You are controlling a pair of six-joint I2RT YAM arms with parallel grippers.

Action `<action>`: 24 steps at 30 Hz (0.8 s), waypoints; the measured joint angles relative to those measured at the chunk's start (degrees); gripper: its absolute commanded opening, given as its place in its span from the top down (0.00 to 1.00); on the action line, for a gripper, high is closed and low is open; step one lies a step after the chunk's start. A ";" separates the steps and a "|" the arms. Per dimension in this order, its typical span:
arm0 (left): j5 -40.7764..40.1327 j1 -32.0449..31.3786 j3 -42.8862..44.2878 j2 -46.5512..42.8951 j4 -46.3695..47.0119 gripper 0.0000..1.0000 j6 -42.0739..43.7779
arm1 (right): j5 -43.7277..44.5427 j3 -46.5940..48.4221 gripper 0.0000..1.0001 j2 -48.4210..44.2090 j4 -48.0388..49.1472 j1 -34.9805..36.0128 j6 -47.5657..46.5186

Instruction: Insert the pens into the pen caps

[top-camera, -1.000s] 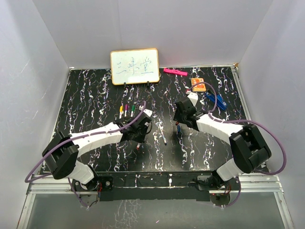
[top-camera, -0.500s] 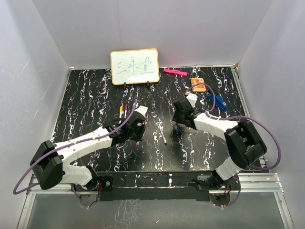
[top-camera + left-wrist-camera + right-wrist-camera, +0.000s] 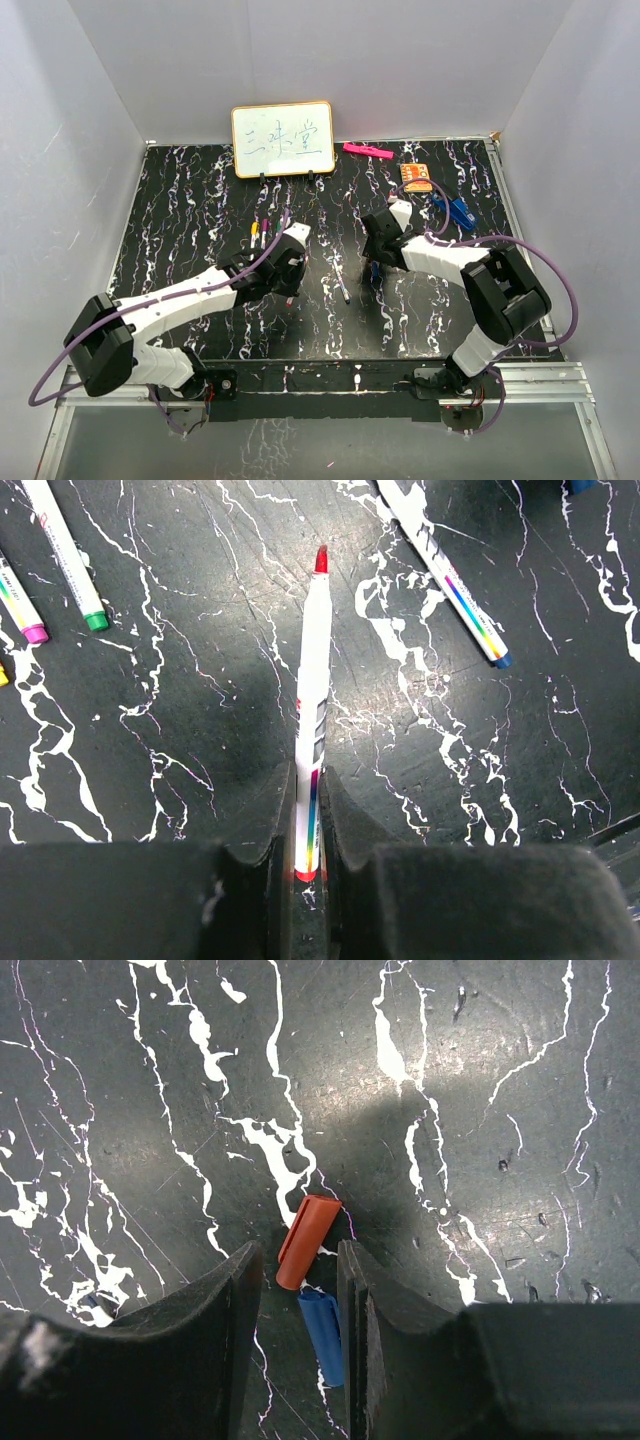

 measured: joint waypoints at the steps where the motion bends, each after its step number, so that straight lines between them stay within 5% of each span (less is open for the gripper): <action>1: 0.00 0.00 0.00 0.09 0.00 1.00 0.00 | 0.02 0.00 0.66 0.02 0.00 0.00 0.07; 15: 0.11 0.00 0.00 2.12 0.46 1.00 0.02 | 0.63 2.01 0.73 4.15 1.18 -0.02 0.46; 24: 0.07 0.00 0.00 2.21 0.46 1.00 0.00 | 0.59 2.05 0.99 4.52 1.64 -0.26 0.87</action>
